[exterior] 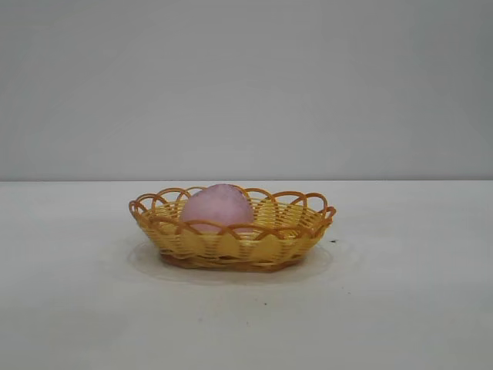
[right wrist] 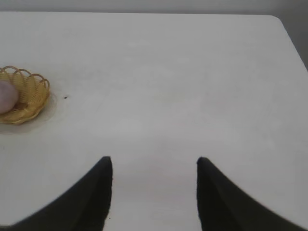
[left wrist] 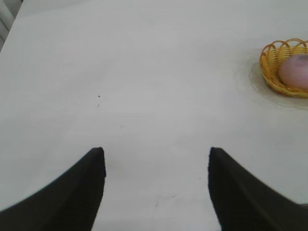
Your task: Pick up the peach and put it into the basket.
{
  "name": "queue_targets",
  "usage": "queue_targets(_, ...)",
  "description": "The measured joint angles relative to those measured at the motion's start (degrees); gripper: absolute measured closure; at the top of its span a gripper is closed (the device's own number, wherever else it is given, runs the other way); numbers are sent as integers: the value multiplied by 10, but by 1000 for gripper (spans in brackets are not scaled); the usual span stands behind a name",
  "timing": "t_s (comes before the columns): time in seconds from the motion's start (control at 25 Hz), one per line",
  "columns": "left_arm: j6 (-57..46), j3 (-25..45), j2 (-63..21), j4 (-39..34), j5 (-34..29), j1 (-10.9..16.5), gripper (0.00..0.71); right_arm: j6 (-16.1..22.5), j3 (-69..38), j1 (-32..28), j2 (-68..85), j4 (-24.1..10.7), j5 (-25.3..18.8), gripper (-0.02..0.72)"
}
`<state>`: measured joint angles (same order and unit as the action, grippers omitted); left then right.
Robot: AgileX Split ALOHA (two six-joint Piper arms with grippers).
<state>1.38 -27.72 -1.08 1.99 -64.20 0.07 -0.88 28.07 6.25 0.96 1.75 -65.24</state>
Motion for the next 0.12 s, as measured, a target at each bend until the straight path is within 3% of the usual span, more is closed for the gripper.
queue_targets(0.12, 0, 0, 0, 0, 0, 0, 303, 0, 0, 0, 0, 0, 0, 363)
